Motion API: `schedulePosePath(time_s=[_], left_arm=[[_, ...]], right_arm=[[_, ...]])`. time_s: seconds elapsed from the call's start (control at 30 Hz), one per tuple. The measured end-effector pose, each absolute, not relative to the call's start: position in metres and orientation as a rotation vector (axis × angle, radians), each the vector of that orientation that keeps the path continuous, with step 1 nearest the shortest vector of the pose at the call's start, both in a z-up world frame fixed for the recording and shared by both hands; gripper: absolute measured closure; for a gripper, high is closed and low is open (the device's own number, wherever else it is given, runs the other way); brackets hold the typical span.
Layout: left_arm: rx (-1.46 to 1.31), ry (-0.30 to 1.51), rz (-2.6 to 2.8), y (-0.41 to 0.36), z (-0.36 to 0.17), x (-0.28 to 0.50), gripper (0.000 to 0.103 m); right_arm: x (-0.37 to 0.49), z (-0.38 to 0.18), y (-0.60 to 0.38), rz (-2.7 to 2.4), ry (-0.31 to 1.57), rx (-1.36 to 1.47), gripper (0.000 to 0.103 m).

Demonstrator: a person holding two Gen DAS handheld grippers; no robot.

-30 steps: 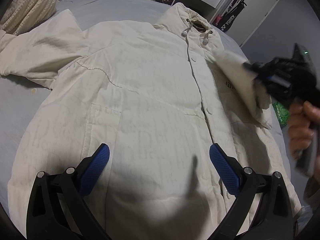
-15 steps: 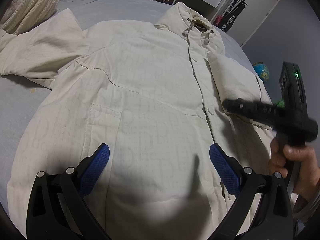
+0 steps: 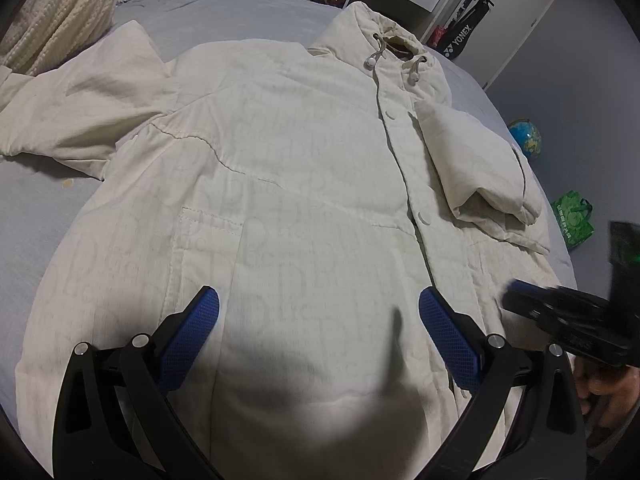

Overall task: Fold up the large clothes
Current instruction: 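Grasp the other sleeve with the left gripper and fold it across the body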

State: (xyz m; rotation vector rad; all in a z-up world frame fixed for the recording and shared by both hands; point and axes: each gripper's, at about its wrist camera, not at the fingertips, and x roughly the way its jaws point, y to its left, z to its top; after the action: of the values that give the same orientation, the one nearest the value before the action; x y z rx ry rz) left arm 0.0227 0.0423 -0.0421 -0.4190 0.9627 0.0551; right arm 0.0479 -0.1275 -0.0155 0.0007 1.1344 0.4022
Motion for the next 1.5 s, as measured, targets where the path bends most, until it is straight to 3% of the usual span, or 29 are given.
schedulePosePath(time_s=[0.03, 0.1, 0.13, 0.53, 0.77, 0.97, 1.17, 1.23, 1.37, 1.5], left_arm=[[-0.414, 0.966, 0.057, 0.042, -0.042, 0.023, 0.007], [-0.397, 0.978, 0.062, 0.039, -0.043, 0.024, 0.007], [-0.389, 0.982, 0.065, 0.038, -0.044, 0.025, 0.007], [-0.191, 1.033, 0.085, 0.007, -0.038, 0.030, 0.007], [0.140, 0.911, -0.059, -0.079, -0.004, 0.059, 0.007], [0.410, 0.849, -0.124, -0.154, 0.000, 0.107, 0.013], [0.544, 0.890, -0.159, -0.195, -0.022, 0.150, 0.025], [0.568, 0.905, -0.154, -0.201, -0.026, 0.161, 0.035], [0.521, 0.925, -0.163, -0.194, -0.017, 0.174, 0.072], [0.366, 0.852, -0.137, -0.166, 0.012, 0.172, 0.078]], right_arm=[[0.044, -0.012, -0.133, 0.392, 1.130, -0.009, 0.067], [0.035, -0.005, -0.151, 0.350, 1.121, -0.028, 0.051], [0.031, -0.001, -0.162, 0.319, 1.116, -0.038, 0.050], [0.012, -0.012, -0.248, 0.059, 1.141, 0.046, 0.039], [0.008, -0.016, -0.249, 0.055, 1.132, 0.075, 0.038], [0.010, -0.017, -0.262, 0.066, 1.131, 0.158, 0.038], [0.008, -0.016, -0.267, 0.070, 1.121, 0.204, 0.038], [0.008, -0.017, -0.269, 0.072, 1.120, 0.220, 0.038], [0.009, -0.019, -0.270, 0.074, 1.126, 0.236, 0.038], [0.010, -0.020, -0.273, 0.078, 1.126, 0.241, 0.038]])
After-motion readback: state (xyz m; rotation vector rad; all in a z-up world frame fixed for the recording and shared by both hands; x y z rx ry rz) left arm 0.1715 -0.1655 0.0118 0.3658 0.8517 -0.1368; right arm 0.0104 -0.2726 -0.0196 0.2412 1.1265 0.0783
